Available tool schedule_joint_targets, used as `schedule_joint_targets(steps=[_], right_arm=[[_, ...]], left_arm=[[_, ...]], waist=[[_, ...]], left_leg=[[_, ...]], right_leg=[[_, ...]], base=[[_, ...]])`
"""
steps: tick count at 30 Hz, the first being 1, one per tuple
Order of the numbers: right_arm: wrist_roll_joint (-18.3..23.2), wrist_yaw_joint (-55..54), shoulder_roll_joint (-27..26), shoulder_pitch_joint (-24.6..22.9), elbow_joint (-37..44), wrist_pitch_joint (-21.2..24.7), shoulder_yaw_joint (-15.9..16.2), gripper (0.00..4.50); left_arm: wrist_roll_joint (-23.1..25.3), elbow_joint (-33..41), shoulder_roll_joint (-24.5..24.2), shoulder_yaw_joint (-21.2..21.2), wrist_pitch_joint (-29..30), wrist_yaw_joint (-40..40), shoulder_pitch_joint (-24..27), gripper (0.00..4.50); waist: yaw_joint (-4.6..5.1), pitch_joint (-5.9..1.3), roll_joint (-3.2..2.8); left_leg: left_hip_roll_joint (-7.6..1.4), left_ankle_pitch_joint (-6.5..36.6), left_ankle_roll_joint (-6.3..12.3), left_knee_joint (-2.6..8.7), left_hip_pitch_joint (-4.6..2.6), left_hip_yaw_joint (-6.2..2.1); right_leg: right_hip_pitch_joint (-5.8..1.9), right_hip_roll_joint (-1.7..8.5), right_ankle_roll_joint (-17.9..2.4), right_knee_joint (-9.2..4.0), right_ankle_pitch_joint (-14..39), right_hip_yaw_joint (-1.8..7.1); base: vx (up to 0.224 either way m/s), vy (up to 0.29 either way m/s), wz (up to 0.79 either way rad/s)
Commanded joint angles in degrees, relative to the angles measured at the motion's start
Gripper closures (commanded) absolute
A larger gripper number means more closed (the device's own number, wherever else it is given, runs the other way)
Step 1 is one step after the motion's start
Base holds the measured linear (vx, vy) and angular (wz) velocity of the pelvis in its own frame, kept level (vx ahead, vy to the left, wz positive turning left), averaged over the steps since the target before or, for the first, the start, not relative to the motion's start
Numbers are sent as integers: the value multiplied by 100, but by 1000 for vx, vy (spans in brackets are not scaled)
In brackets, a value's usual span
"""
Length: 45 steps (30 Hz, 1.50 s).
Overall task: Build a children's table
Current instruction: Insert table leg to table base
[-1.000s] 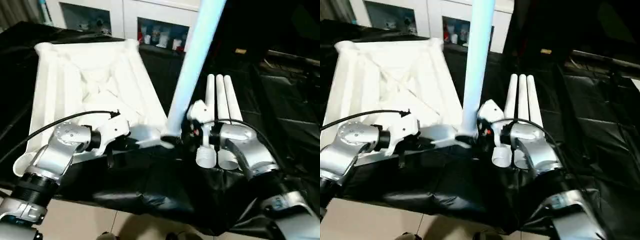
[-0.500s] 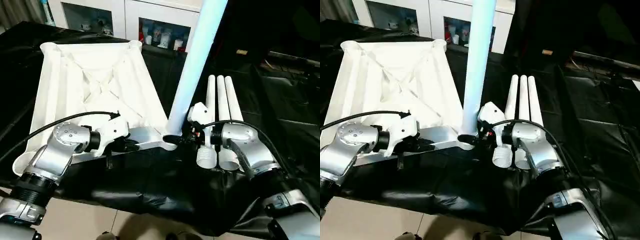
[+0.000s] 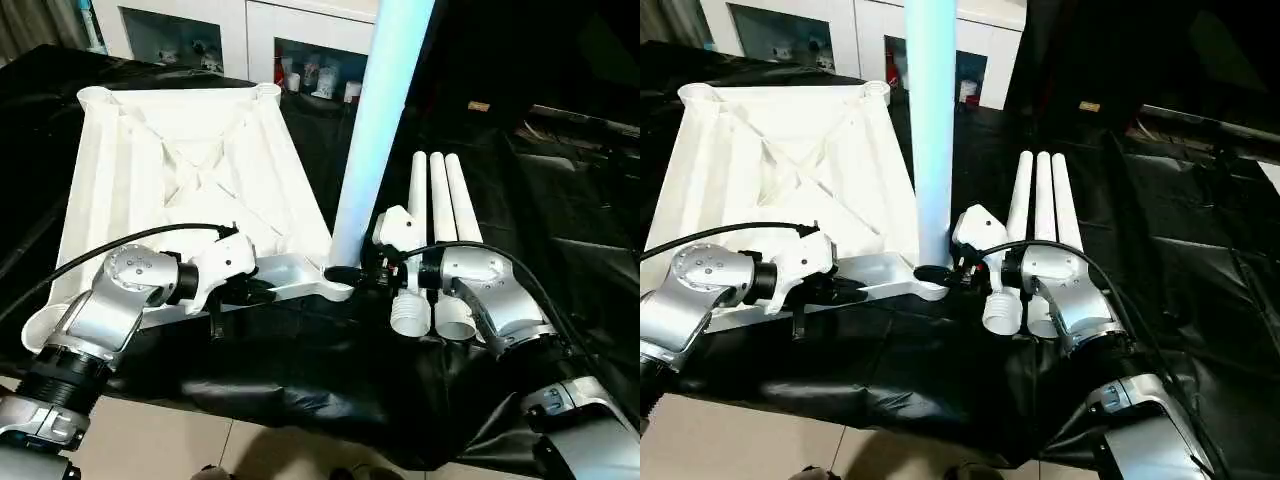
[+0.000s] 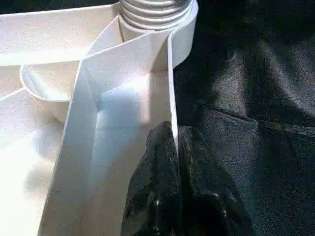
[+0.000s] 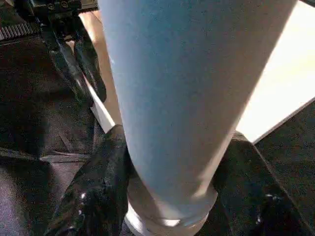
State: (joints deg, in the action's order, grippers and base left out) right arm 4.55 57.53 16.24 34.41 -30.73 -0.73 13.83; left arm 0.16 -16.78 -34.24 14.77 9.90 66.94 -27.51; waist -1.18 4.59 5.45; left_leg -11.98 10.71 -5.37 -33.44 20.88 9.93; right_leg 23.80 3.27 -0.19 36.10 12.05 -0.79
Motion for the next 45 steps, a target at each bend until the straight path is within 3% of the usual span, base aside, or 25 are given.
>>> schedule_joint_targets(steps=[1, 3, 8, 11, 16, 23, 31, 33, 36, 38, 40, 44, 45], right_arm=[[-163, -47, -34, -98, -328, 166, 147, 187], [-52, -24, -82, -82, -392, 270, 43, 166], [-104, -161, -62, -77, -500, 171, -11, 130], [-130, -164, -22, -105, -540, 86, -8, 130], [-37, -142, -110, -112, -600, 171, -109, 130], [274, -190, -323, -136, -633, 279, -323, 173], [819, 19, -422, -155, -617, 984, -689, 183], [1329, -26, -468, 11, -836, 1739, -1159, 184], [1571, -93, -495, 104, -909, 2013, -1393, 184], [1730, -154, -512, 184, -964, 2098, -1554, 185], [1828, -234, -499, 281, -1004, 2091, -1676, 185], [1929, -251, -472, 378, -954, 2098, -1803, 185], [1948, -228, -463, 439, -936, 2173, -1862, 185]], left_arm=[[23, -2, 17, 215, -16, 188, 125, 450], [7, 3, 23, 215, -20, 209, 117, 450], [-10, 35, 33, 234, -1, 246, 91, 450], [-8, 24, 36, 250, -18, 255, 72, 450], [0, 33, 15, 264, -33, 262, 82, 450], [-13, 35, -4, 268, -31, 273, 95, 450], [-58, 39, -62, 278, -56, 386, 127, 450], [-37, -42, -45, 281, -128, 373, 62, 450], [-40, -139, -7, 238, -247, 314, 11, 450], [-78, -232, 50, 183, -356, 267, -28, 450], [-141, -379, 166, 61, -281, 117, -122, 406], [-202, -536, 261, -75, -299, -33, -232, 384], [-246, -609, 280, -133, -390, -42, -283, 384]], waist=[[-11, -330, -93], [-1, -334, -115], [-7, -358, -121], [-24, -375, -118], [-28, -364, -127], [-20, -366, -137], [-28, -394, -161], [-33, -433, -180], [-70, -449, -194], [-88, -479, -219], [-100, -484, -231], [-140, -452, -197], [-158, -446, -164]], left_leg=[[-88, 434, 359, 343, -60, 56], [-94, 521, 336, 350, -68, 50], [-88, 333, 358, 333, -70, 55], [-83, 249, 404, 320, -67, 60], [-88, 360, 381, 329, -72, 58], [-91, 379, 368, 334, -68, 50], [-94, 305, 403, 329, -82, 45], [-88, 227, 412, 323, -93, 44], [-91, 176, 375, 316, -100, 45], [-91, 292, 301, 311, -106, 41], [-94, 491, 188, 315, -107, 37], [-88, 938, -38, 323, -106, 40], [-85, 1040, -76, 328, -109, 36]], right_leg=[[-320, 292, -1528, -301, -372, 192], [-317, 300, -1544, -309, -264, 191], [-329, 286, -1614, -275, -619, 186], [-346, 287, -1661, -260, -802, 187], [-340, 290, -1656, -272, -681, 186], [-347, 297, -1681, -268, -678, 183], [-358, 297, -1762, -251, -851, 176], [-376, 294, -1815, -241, -982, 175], [-367, 298, -1844, -227, -1069, 153], [-384, 320, -1834, -231, -925, 156], [-383, 329, -1796, -246, -654, 157], [-357, 341, -1638, -315, 150, 174], [-341, 341, -1523, -345, 468, 177]], base=[[0, 0, 0], [0, 0, 0], [0, 0, 0], [0, 0, 0], [0, 0, 0], [0, 0, 0], [0, 0, 0], [0, 0, 0], [0, 0, 0], [0, 0, 0], [0, 0, 0], [0, 0, 0], [0, 0, 0]])
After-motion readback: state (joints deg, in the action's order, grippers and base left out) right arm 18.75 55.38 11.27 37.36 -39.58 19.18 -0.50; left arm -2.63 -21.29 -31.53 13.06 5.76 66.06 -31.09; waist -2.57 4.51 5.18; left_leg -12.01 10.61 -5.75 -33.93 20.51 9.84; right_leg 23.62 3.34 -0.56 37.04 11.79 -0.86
